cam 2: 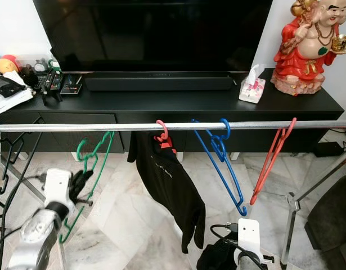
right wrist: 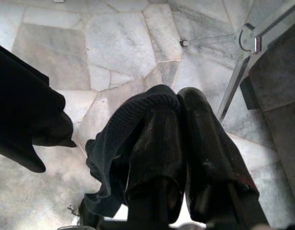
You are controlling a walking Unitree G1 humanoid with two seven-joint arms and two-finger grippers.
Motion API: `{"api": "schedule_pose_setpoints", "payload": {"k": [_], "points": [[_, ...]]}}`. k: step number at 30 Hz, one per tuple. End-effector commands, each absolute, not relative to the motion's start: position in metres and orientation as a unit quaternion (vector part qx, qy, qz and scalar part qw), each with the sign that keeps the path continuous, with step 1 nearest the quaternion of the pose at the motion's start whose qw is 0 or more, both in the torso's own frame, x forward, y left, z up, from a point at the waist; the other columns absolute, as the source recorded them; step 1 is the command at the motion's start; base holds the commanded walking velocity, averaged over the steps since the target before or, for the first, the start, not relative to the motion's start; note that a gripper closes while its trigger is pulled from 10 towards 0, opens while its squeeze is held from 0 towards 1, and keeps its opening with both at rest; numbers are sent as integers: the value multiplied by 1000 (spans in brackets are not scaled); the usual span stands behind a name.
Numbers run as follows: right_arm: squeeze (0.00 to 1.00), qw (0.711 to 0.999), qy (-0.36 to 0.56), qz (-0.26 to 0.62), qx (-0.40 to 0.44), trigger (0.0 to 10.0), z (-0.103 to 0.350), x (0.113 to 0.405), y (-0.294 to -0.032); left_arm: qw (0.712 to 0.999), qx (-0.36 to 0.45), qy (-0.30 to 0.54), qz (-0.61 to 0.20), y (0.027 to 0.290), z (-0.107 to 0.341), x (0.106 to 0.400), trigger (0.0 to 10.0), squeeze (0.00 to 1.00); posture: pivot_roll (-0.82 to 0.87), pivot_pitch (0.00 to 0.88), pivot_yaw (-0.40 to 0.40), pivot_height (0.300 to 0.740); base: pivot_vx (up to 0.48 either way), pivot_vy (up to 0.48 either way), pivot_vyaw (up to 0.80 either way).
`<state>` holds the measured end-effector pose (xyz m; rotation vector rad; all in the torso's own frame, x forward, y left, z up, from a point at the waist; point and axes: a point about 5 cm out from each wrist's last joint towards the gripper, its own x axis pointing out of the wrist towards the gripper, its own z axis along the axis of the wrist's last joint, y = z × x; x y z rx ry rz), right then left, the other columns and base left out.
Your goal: Hang hanger
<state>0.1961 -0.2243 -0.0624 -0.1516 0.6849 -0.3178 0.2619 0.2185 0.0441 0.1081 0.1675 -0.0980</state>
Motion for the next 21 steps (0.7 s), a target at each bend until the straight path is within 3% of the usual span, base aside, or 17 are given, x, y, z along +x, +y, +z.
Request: {"api": "schedule_pose_setpoints", "payload": {"k": [1,11,21], "points": [[0,929,328,-154,-76,10000,-61,199,-223,992,58,110,-33,225,33,256,10000,0,-32,0,-5,740,0,0,0],[0,926,337,-151,-80,10000,-63,196,-225,954,64,294,-6,225,-39,216,10000,0,-42,0,-8,740,0,0,0],[0,926,337,-151,-83,10000,-63,194,-226,921,45,386,36,218,-67,196,10000,0,-44,0,-16,740,0,0,0]]}}
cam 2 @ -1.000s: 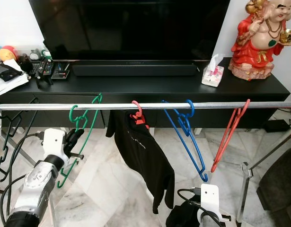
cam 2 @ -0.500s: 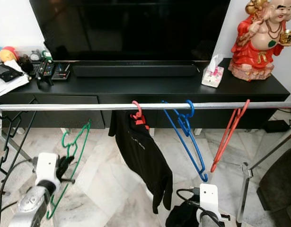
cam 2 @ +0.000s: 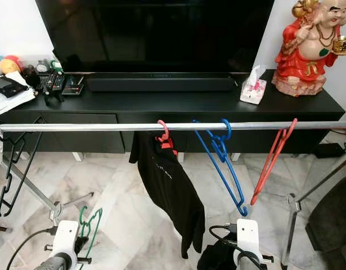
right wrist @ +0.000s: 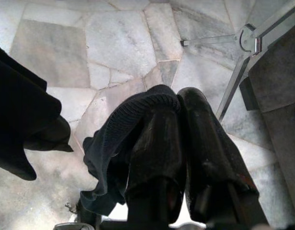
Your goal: Hang hanger
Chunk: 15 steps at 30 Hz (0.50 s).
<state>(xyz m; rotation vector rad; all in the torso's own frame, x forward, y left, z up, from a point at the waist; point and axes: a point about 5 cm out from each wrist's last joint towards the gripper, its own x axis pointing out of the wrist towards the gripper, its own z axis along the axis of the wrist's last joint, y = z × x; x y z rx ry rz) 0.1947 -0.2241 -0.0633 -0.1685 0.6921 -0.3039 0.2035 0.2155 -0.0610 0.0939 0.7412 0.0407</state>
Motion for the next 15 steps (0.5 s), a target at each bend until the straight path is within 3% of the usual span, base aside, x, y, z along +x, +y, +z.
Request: {"api": "schedule_pose_setpoints", "payload": {"k": [1,15], "points": [[0,926,336,-150,-84,10000,-63,195,-226,919,43,390,42,219,-68,195,10000,0,-44,0,-16,740,0,0,0],[0,924,337,-161,-82,10000,-63,191,-231,911,45,406,65,228,-73,183,10000,0,-51,0,-17,740,0,0,0]]}}
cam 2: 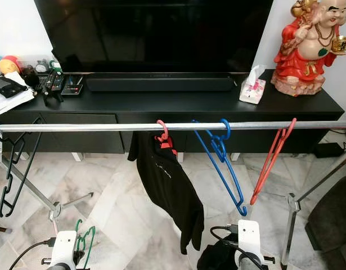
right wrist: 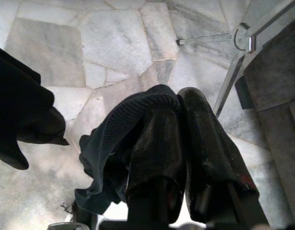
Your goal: Hang hanger
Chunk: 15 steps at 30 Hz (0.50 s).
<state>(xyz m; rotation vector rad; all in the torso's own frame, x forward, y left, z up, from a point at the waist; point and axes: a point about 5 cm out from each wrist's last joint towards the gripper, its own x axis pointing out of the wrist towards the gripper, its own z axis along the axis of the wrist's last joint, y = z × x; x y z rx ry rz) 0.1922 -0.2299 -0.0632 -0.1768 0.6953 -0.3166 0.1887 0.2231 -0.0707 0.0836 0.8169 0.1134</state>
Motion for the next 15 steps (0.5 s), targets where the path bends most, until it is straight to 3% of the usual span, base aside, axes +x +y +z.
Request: {"api": "schedule_pose_setpoints", "payload": {"k": [1,15], "points": [[0,924,338,-160,-81,10000,-64,190,-231,910,46,406,65,229,-73,182,10000,0,-51,0,-18,740,0,0,0],[0,926,332,-159,-83,10000,-62,194,-229,911,49,405,63,227,-73,183,10000,0,-53,0,-19,740,-261,0,0]]}}
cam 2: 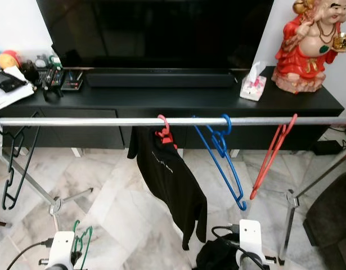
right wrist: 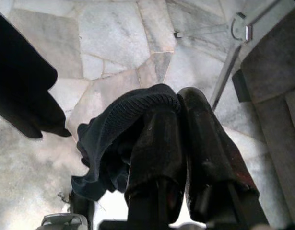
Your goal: Hang hanger
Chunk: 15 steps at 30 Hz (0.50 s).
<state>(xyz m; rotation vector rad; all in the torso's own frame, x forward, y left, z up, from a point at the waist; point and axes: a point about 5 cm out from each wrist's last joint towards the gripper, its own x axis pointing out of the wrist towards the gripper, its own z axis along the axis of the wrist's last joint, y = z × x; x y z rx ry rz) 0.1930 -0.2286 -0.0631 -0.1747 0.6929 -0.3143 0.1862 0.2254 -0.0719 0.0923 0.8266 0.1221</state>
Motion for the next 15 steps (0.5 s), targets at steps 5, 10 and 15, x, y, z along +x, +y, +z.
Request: {"api": "schedule_pose_setpoints", "payload": {"k": [5,10,15], "points": [[0,929,325,-160,-80,10000,-60,196,-230,909,50,409,61,226,-75,180,10000,0,-54,0,-19,740,-268,0,0],[0,928,327,-160,-78,10000,-61,195,-230,910,49,408,60,225,-75,180,10000,0,-52,0,-21,740,-269,0,0],[0,928,326,-160,-77,10000,-61,196,-229,911,49,406,57,223,-75,182,10000,0,-51,0,-21,740,-267,0,0]]}}
